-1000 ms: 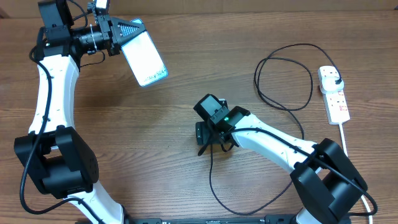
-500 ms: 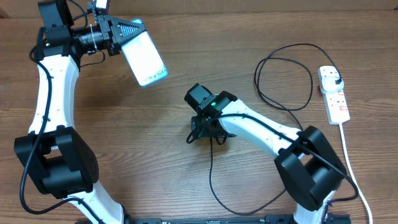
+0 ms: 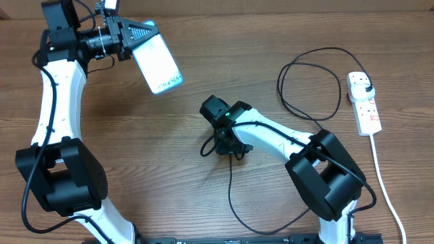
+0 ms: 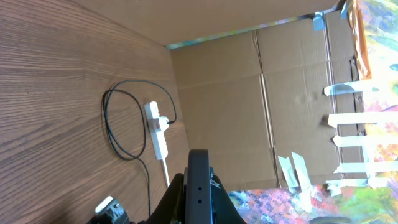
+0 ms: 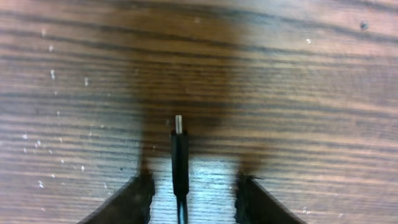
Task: Plug charger to phone and switch on socket
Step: 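Close the right gripper on the black cable's connector end, then lift the cable connector with the right gripper toward the phone's bottom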
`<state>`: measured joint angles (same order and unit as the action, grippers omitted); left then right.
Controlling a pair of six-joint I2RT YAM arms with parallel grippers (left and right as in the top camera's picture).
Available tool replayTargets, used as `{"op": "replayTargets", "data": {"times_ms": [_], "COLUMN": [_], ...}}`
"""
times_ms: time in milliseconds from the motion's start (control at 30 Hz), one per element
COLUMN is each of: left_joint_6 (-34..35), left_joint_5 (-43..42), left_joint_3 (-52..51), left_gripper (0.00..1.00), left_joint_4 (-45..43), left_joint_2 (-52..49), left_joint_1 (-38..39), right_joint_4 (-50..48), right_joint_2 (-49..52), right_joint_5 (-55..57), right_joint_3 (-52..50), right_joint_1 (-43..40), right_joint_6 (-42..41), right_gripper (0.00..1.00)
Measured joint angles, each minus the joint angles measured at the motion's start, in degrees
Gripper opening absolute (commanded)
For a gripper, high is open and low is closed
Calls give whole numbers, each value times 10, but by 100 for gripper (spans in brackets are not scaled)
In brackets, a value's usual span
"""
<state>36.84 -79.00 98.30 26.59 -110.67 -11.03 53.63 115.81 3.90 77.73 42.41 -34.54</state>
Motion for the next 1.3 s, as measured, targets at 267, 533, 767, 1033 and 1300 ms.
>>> {"op": "replayTargets", "data": {"times_ms": [267, 533, 767, 1033, 1300], "left_joint_6": [0, 0, 13, 137, 313], "left_joint_5": [0, 0, 0, -10, -22], "left_joint_3": [0, 0, 0, -3, -5], "left_gripper": [4, 4, 4, 4, 4], "left_joint_4": [0, 0, -12, -160, -400], "left_joint_2": [0, 0, 0, 0, 0], "left_joint_1": [0, 0, 0, 0, 0], "right_joint_4": [-4, -3, 30, -56, -126], "right_joint_2": [2, 2, 9, 9, 9], "right_joint_5": [-1, -2, -50, -352, -691], "right_joint_3": [1, 2, 34, 91, 92], "right_joint_1": [0, 0, -37, -171, -252], "right_joint_6": [-1, -2, 2, 88, 224], "right_gripper": [4, 4, 4, 4, 4]}}
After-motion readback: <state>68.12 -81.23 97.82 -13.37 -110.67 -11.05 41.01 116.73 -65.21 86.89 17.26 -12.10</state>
